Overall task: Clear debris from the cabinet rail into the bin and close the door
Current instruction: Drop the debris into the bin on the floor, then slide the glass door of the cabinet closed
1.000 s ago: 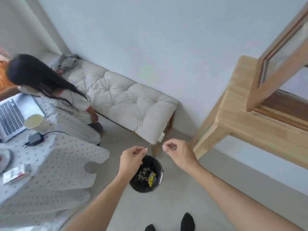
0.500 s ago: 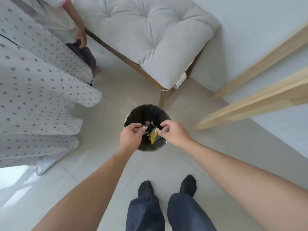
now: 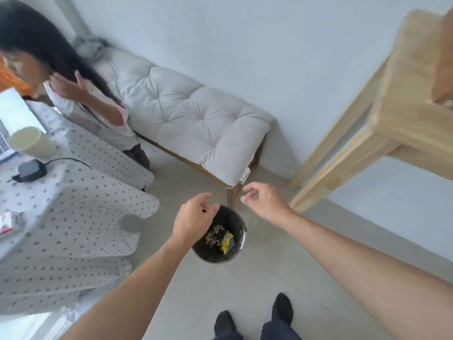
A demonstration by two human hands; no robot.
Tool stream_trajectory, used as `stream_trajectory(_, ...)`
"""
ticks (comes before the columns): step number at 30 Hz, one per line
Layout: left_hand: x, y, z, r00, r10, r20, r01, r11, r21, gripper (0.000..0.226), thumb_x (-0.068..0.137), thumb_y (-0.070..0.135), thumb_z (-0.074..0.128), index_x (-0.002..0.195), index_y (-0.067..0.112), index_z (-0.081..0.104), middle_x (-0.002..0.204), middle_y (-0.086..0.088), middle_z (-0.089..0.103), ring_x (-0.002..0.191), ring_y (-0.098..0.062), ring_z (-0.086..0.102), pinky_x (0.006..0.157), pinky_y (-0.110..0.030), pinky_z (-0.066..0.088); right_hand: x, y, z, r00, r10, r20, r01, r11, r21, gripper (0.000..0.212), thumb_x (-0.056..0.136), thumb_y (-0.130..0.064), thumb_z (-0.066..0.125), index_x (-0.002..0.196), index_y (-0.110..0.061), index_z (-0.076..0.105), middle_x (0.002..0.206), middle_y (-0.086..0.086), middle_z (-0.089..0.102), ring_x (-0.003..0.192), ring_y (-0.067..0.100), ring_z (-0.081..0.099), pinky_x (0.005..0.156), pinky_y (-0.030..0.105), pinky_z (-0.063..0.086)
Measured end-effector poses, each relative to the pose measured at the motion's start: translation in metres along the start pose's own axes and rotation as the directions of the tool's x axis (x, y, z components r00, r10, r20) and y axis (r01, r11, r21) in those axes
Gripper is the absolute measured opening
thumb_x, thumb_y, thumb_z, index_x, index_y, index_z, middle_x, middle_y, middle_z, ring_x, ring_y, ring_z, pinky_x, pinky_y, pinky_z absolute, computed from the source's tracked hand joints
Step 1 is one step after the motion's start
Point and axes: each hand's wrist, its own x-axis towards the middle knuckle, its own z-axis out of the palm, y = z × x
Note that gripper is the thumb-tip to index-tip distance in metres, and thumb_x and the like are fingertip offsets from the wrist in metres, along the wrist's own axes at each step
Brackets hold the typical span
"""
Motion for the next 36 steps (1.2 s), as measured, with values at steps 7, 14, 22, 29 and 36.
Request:
stream_trajectory(7, -0.05, 0.148, -0.106, 0.967, 0.251, -0.041, -0.25, 0.967, 0.047, 0.05, 0.096, 0.053, 0.068, 0.142, 0.032, 0.066, 0.1, 0.019, 0.07, 0.1, -0.021, 0.072, 0.095, -0.046, 0.06, -0.082, -0.092, -0.144, 0.967, -0.055, -0.25, 0.085, 0.99, 0.11, 0.028, 0.091, -0.03, 0.074, 0.118, -0.021, 0.075, 0.098, -0.008, 0.076, 0.087, 0.008, 0.068, 0.078, 0.016, 0.05)
stream_trajectory(14, -0.113, 0.297, -0.125, 0.833, 0.553, 0.019, -0.552, 0.83, 0.083, 0.05, 0.098, 0.053, 0.07, 0.143, 0.032, 0.064, 0.098, 0.02, 0.069, 0.089, -0.019, 0.068, 0.086, -0.04, 0.058, -0.198, -0.104, -0.27, 0.857, -0.029, -0.514, 0.137, 0.975, 0.173, 0.025, 0.092, -0.027, 0.072, 0.115, -0.018, 0.077, 0.101, -0.006, 0.078, 0.095, 0.015, 0.071, 0.086, 0.028, 0.051)
stream_trajectory(22, -0.169, 0.413, -0.075, 0.663, 0.737, 0.131, -0.748, 0.662, 0.055, 0.058, 0.098, 0.058, 0.067, 0.15, 0.033, 0.058, 0.125, 0.01, 0.072, 0.117, -0.021, 0.069, 0.101, -0.045, 0.056, -0.3, -0.023, -0.367, 0.658, 0.128, -0.742, 0.072, 0.97, 0.232, 0.021, 0.094, -0.024, 0.072, 0.112, -0.017, 0.078, 0.103, -0.003, 0.076, 0.099, 0.016, 0.071, 0.079, 0.022, 0.049)
stream_trajectory(29, -0.161, 0.459, -0.038, 0.691, 0.714, 0.108, -0.716, 0.698, -0.034, 0.087, 0.099, 0.044, 0.07, 0.17, 0.023, 0.024, 0.163, -0.012, 0.043, 0.148, -0.037, 0.047, 0.119, -0.052, 0.042, -0.344, 0.068, -0.42, 0.434, 0.134, -0.891, -0.03, 0.991, 0.134, 0.03, 0.097, -0.021, 0.069, 0.126, -0.014, 0.071, 0.127, 0.007, 0.069, 0.112, 0.027, 0.069, 0.1, 0.041, 0.052)
stream_trajectory(36, -0.136, 0.478, -0.018, 0.701, 0.699, 0.143, -0.686, 0.715, -0.132, 0.105, 0.098, 0.039, 0.074, 0.169, 0.03, -0.003, 0.175, -0.007, 0.026, 0.155, -0.035, 0.039, 0.12, -0.056, 0.04, -0.332, 0.113, -0.457, 0.409, 0.036, -0.912, -0.342, 0.933, -0.116, 0.099, 0.095, -0.022, 0.068, 0.168, -0.018, 0.002, 0.175, 0.01, -0.021, 0.162, 0.041, -0.006, 0.124, 0.06, 0.023)
